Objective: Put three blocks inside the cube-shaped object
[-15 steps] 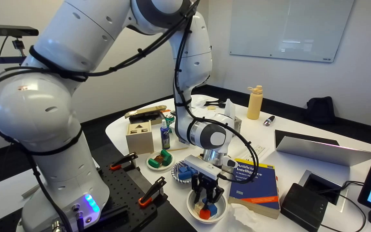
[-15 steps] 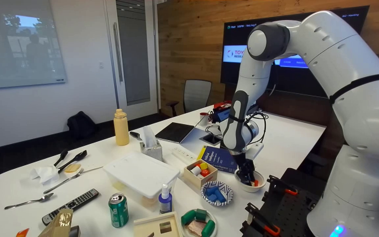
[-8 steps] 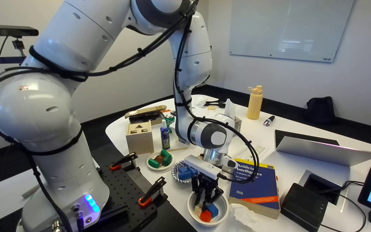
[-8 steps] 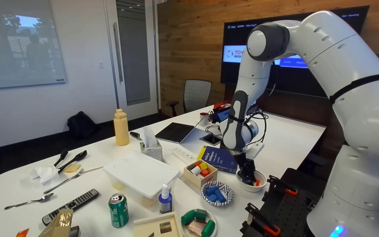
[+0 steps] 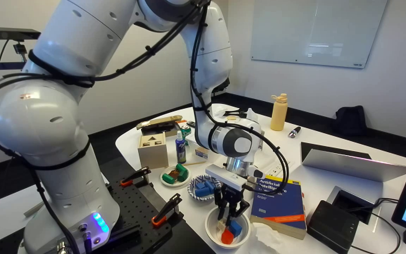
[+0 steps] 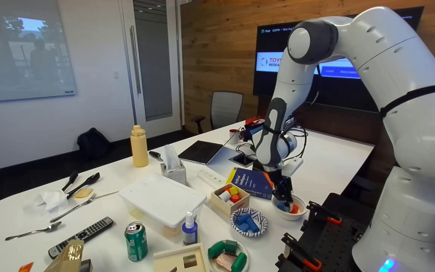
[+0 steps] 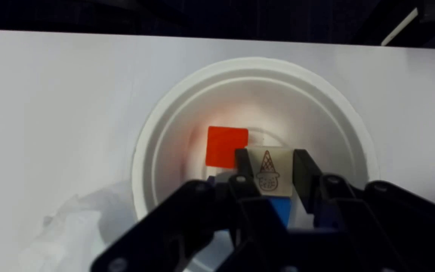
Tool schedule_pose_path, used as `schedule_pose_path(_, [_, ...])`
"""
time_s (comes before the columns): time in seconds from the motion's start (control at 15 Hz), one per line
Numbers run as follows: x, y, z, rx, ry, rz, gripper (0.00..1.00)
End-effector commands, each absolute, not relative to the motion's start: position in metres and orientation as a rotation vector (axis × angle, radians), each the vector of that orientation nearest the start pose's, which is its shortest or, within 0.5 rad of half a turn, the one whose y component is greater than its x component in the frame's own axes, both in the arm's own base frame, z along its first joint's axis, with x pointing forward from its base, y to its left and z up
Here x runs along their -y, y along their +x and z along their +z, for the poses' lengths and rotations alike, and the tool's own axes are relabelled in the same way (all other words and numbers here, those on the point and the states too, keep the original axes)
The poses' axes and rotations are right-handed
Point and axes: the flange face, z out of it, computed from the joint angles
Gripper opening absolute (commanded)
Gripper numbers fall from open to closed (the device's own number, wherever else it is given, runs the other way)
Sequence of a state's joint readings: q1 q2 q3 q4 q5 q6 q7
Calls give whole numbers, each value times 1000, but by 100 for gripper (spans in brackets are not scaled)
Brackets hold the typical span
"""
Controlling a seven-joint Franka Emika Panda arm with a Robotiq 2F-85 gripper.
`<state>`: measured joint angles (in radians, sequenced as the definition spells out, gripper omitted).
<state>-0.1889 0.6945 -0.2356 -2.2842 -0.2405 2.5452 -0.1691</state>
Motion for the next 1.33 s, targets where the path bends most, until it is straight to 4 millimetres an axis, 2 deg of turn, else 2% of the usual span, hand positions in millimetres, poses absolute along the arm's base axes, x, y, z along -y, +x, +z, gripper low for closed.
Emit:
schedule_pose_path(0.0, [207, 406, 86, -21, -3175, 728, 8])
schedule_pose_path(0.2, [201, 417, 125, 37, -3221, 642, 8])
schedule_pose_path(0.4, [174, 428, 169, 176, -3277, 510, 8])
schedule_pose_path(0.53, [140, 431, 194, 333, -3303, 430, 8])
schedule_pose_path(0.73, [78, 419, 218, 625, -3300, 353, 8])
schedule_pose_path(0.93, [11, 390, 226, 886, -3243, 303, 8])
schedule_pose_path(1.27, [-101, 328, 227, 1247, -3138, 262, 8])
